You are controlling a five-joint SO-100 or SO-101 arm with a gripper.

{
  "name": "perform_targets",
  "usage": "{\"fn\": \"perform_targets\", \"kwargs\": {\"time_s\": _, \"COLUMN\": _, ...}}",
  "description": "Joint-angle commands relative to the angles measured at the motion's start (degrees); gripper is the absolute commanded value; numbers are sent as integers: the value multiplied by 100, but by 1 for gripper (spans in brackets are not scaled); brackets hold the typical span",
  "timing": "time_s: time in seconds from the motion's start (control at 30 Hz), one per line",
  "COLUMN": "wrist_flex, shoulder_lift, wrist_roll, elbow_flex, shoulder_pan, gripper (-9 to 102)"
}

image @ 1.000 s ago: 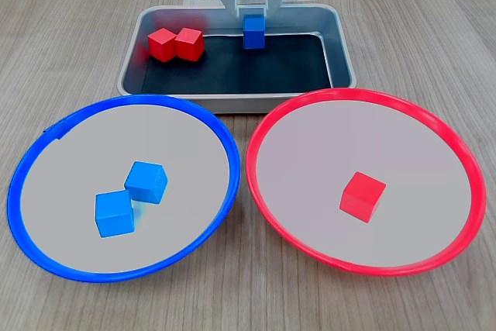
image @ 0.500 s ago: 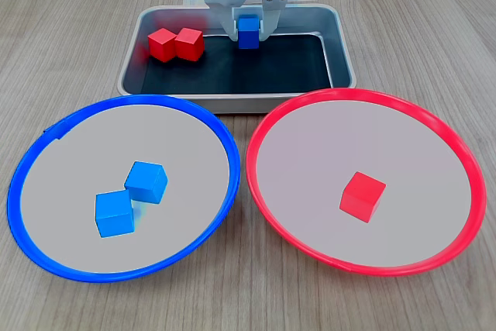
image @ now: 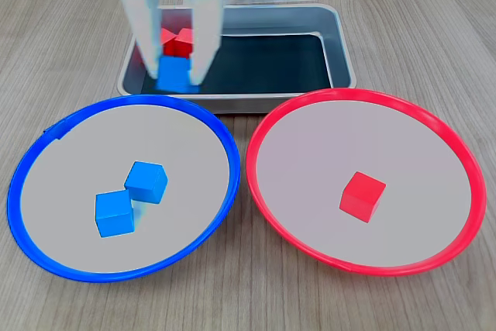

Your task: Move six blocks tray to matching dishes

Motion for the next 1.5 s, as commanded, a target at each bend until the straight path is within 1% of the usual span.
{"fn": "perform_targets", "kwargs": {"time_s": 0.0, "wrist_flex": -1222, "shoulder_lift": -97, "wrist_roll": -97, "elbow_flex": -229, "shoulder_pan": 185, "gripper": 0}}
{"fn": "perform_targets", "kwargs": {"time_s": 0.07, "wrist_flex": -1661, "shoulder_lift": -334, "wrist_roll": -132, "elbow_flex": -246, "shoulder_pan": 246, "gripper": 0}}
{"fn": "perform_targets", "kwargs": {"time_s": 0.17, "wrist_flex": -2030, "shoulder_lift": -703, "wrist_roll": -211, "elbow_flex": -299, "shoulder_pan": 272, "gripper": 1}}
{"fn": "perform_targets", "kwargs": {"time_s": 0.3, "wrist_flex": -2188, "shoulder_lift": -958, "wrist_roll": -264, "elbow_flex": -360, "shoulder_pan": 281, "gripper": 17}}
{"fn": "perform_targets", "kwargs": {"time_s": 0.33, "wrist_flex": -2188, "shoulder_lift": -967, "wrist_roll": -308, "elbow_flex": -360, "shoulder_pan": 290, "gripper": 20}}
{"fn": "perform_targets", "kwargs": {"time_s": 0.37, "wrist_flex": -2188, "shoulder_lift": -940, "wrist_roll": -325, "elbow_flex": -343, "shoulder_pan": 290, "gripper": 21}}
{"fn": "perform_targets", "kwargs": {"time_s": 0.43, "wrist_flex": -2048, "shoulder_lift": -738, "wrist_roll": -360, "elbow_flex": -211, "shoulder_pan": 290, "gripper": 14}}
{"fn": "perform_targets", "kwargs": {"time_s": 0.47, "wrist_flex": -1942, "shoulder_lift": -633, "wrist_roll": -422, "elbow_flex": -132, "shoulder_pan": 290, "gripper": 8}}
{"fn": "perform_targets", "kwargs": {"time_s": 0.5, "wrist_flex": -1731, "shoulder_lift": -492, "wrist_roll": -571, "elbow_flex": -62, "shoulder_pan": 290, "gripper": 0}}
{"fn": "perform_targets", "kwargs": {"time_s": 0.53, "wrist_flex": -1389, "shoulder_lift": -343, "wrist_roll": -800, "elbow_flex": 9, "shoulder_pan": 316, "gripper": 0}}
{"fn": "perform_targets", "kwargs": {"time_s": 0.6, "wrist_flex": -677, "shoulder_lift": 9, "wrist_roll": -1582, "elbow_flex": 246, "shoulder_pan": 387, "gripper": 0}}
{"fn": "perform_targets", "kwargs": {"time_s": 0.63, "wrist_flex": -334, "shoulder_lift": 211, "wrist_roll": -2180, "elbow_flex": 457, "shoulder_pan": 439, "gripper": 0}}
{"fn": "perform_targets", "kwargs": {"time_s": 0.67, "wrist_flex": -9, "shoulder_lift": 475, "wrist_roll": -3015, "elbow_flex": 800, "shoulder_pan": 510, "gripper": 0}}
{"fn": "perform_targets", "kwargs": {"time_s": 0.73, "wrist_flex": 378, "shoulder_lift": 853, "wrist_roll": -4210, "elbow_flex": 1336, "shoulder_pan": 571, "gripper": 0}}
{"fn": "perform_targets", "kwargs": {"time_s": 0.77, "wrist_flex": 545, "shoulder_lift": 1107, "wrist_roll": -5062, "elbow_flex": 1696, "shoulder_pan": 615, "gripper": 0}}
{"fn": "perform_targets", "kwargs": {"time_s": 0.8, "wrist_flex": 721, "shoulder_lift": 1283, "wrist_roll": -5678, "elbow_flex": 1942, "shoulder_pan": 624, "gripper": 0}}
{"fn": "perform_targets", "kwargs": {"time_s": 0.83, "wrist_flex": 817, "shoulder_lift": 1450, "wrist_roll": -6179, "elbow_flex": 2153, "shoulder_pan": 615, "gripper": 0}}
{"fn": "perform_targets", "kwargs": {"time_s": 0.87, "wrist_flex": 870, "shoulder_lift": 1600, "wrist_roll": -6469, "elbow_flex": 2338, "shoulder_pan": 580, "gripper": 0}}
{"fn": "perform_targets", "kwargs": {"time_s": 0.9, "wrist_flex": 958, "shoulder_lift": 1740, "wrist_roll": -6451, "elbow_flex": 2461, "shoulder_pan": 519, "gripper": 0}}
{"fn": "perform_targets", "kwargs": {"time_s": 0.93, "wrist_flex": 1134, "shoulder_lift": 1881, "wrist_roll": -6240, "elbow_flex": 2549, "shoulder_pan": 431, "gripper": 0}}
{"fn": "perform_targets", "kwargs": {"time_s": 1.0, "wrist_flex": 1740, "shoulder_lift": 2320, "wrist_roll": -5265, "elbow_flex": 2707, "shoulder_pan": 308, "gripper": 0}}
{"fn": "perform_targets", "kwargs": {"time_s": 1.03, "wrist_flex": 1969, "shoulder_lift": 2531, "wrist_roll": -4430, "elbow_flex": 2786, "shoulder_pan": 220, "gripper": 0}}
{"fn": "perform_targets", "kwargs": {"time_s": 1.07, "wrist_flex": 2083, "shoulder_lift": 2936, "wrist_roll": -2918, "elbow_flex": 2997, "shoulder_pan": 79, "gripper": 0}}
{"fn": "perform_targets", "kwargs": {"time_s": 1.1, "wrist_flex": 2092, "shoulder_lift": 3217, "wrist_roll": -1934, "elbow_flex": 3129, "shoulder_pan": 0, "gripper": 0}}
{"fn": "perform_targets", "kwargs": {"time_s": 1.13, "wrist_flex": 1960, "shoulder_lift": 3542, "wrist_roll": -633, "elbow_flex": 3313, "shoulder_pan": -53, "gripper": 0}}
{"fn": "perform_targets", "kwargs": {"time_s": 1.17, "wrist_flex": 1644, "shoulder_lift": 3911, "wrist_roll": 844, "elbow_flex": 3551, "shoulder_pan": -26, "gripper": 0}}
{"fn": "perform_targets", "kwargs": {"time_s": 1.2, "wrist_flex": 1591, "shoulder_lift": 4219, "wrist_roll": 1635, "elbow_flex": 3762, "shoulder_pan": 97, "gripper": 0}}
{"fn": "perform_targets", "kwargs": {"time_s": 1.23, "wrist_flex": 1521, "shoulder_lift": 4377, "wrist_roll": 1969, "elbow_flex": 3902, "shoulder_pan": 299, "gripper": 0}}
{"fn": "perform_targets", "kwargs": {"time_s": 1.37, "wrist_flex": 431, "shoulder_lift": 4307, "wrist_roll": 3981, "elbow_flex": 4368, "shoulder_pan": 1011, "gripper": 0}}
{"fn": "perform_targets", "kwargs": {"time_s": 1.4, "wrist_flex": 562, "shoulder_lift": 4184, "wrist_roll": 4377, "elbow_flex": 4280, "shoulder_pan": 1134, "gripper": 0}}
{"fn": "perform_targets", "kwargs": {"time_s": 1.47, "wrist_flex": 721, "shoulder_lift": 3990, "wrist_roll": 4614, "elbow_flex": 4175, "shoulder_pan": 1230, "gripper": 0}}
